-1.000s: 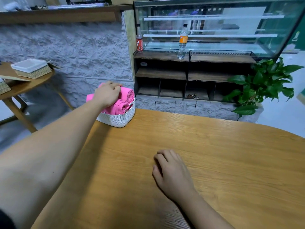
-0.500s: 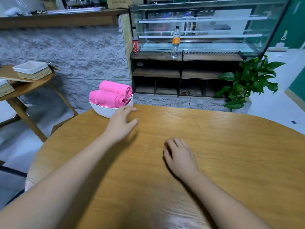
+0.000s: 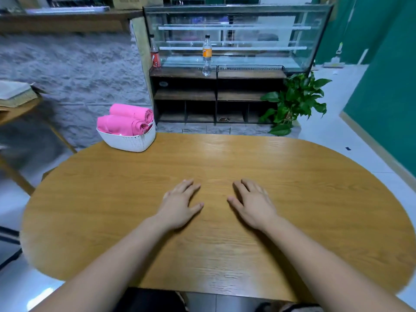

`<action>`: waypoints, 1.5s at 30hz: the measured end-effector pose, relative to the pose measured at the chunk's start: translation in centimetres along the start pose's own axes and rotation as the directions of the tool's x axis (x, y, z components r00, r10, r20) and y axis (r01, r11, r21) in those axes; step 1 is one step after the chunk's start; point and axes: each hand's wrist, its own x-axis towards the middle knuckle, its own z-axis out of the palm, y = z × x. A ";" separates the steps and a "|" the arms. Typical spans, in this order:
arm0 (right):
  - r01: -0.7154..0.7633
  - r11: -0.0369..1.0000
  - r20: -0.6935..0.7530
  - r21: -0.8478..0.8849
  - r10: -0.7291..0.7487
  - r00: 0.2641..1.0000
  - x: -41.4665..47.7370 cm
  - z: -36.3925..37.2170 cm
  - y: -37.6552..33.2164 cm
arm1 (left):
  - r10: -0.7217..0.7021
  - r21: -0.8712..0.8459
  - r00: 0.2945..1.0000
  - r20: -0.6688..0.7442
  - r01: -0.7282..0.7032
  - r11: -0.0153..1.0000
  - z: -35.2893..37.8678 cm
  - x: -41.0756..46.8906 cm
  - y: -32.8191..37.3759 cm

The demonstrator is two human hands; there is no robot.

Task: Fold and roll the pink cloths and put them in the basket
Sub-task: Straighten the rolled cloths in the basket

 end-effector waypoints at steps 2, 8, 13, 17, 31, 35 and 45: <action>-0.004 1.000 0.014 -0.008 0.004 1.000 -0.8 -0.3 0.4 | -0.002 0.012 1.000 0.026 0.002 1.000 0.3 -0.9 0.7; -0.002 1.000 0.050 -0.018 0.003 0.999 -3.0 -0.5 0.8 | -0.004 0.050 0.998 0.059 0.001 0.999 0.6 -3.1 1.4; 0.016 1.000 0.061 -0.001 -0.016 0.998 -2.7 -0.9 1.0 | -0.005 0.020 0.995 0.100 0.003 1.000 -0.6 -2.4 1.4; 0.027 0.998 0.050 0.064 -0.030 0.998 0.1 -2.3 1.5 | 0.023 -0.062 0.995 0.100 -0.017 0.998 -2.5 1.0 1.6; 0.200 0.976 0.040 0.083 -0.204 0.978 20.6 -1.0 3.9 | -0.019 -0.079 0.990 -0.143 0.008 0.997 -4.8 19.4 -5.2; 0.207 0.963 0.041 0.173 -0.217 0.975 23.0 -1.4 0.0 | -0.134 -0.166 0.949 -0.285 0.088 0.982 -6.7 18.8 -5.7; 0.225 0.890 0.217 0.397 -0.329 0.919 25.1 -10.3 -15.1 | -0.662 -0.542 0.639 -0.392 0.422 0.727 -18.3 12.7 -9.9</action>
